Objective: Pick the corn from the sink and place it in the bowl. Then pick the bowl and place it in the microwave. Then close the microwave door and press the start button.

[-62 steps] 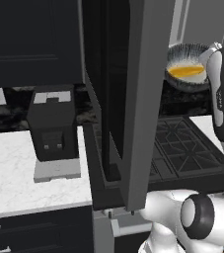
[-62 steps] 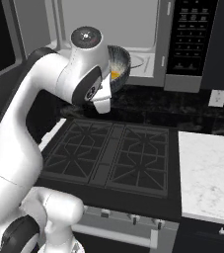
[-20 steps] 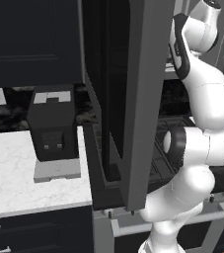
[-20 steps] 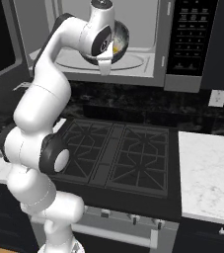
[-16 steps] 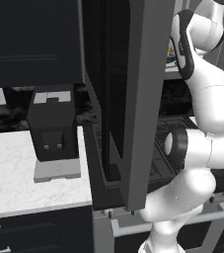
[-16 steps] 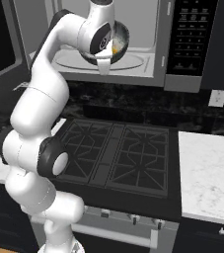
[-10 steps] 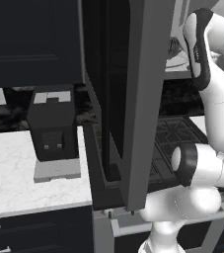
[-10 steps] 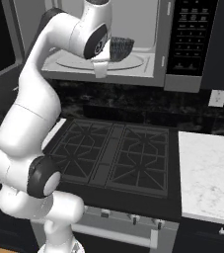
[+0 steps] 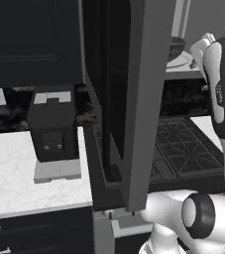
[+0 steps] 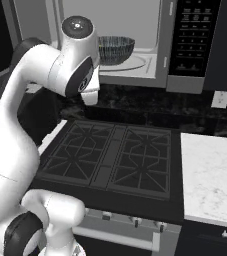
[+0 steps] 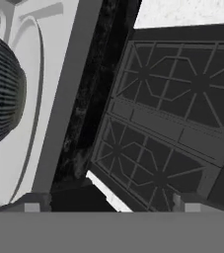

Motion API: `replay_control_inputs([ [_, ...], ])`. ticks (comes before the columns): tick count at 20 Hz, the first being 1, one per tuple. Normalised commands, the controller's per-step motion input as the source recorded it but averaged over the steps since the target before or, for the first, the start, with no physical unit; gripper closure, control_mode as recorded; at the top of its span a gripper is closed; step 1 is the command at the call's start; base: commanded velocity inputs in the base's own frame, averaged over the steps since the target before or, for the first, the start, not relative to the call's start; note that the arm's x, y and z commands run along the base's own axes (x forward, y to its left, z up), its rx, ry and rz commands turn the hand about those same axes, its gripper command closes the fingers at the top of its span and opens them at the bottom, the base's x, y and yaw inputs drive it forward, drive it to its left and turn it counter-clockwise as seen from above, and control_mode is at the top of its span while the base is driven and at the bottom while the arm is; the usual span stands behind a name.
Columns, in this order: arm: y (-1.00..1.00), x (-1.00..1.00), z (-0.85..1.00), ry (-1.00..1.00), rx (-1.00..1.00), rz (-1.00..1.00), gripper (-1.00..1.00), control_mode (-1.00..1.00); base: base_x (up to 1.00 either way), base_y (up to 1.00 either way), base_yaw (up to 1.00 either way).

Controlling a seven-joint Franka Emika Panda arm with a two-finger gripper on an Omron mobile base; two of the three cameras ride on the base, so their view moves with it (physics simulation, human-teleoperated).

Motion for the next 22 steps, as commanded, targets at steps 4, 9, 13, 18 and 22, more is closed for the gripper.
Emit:
replay_control_inputs([
  [4, 0.01, -0.67, -0.53, 0.0, -0.16, 0.0, -1.0, -1.0, 0.0, 0.0, 0.0],
  [9, -0.04, -0.07, -0.54, 0.06, -0.2, 0.01, -1.0, -1.0, 0.0, 0.0, 0.0],
  [13, 0.0, 0.18, -0.54, 0.23, -0.25, -0.05, -1.0, -1.0, 0.0, 0.0, 0.0],
  [18, 0.0, 0.14, -0.6, 0.15, -0.32, -0.13, -1.0, -1.0, 0.0, 0.0, 0.0],
  [22, 0.0, 0.0, -0.58, 0.0, -0.35, -0.13, -1.0, -1.0, 0.0, 0.0, 0.0],
])
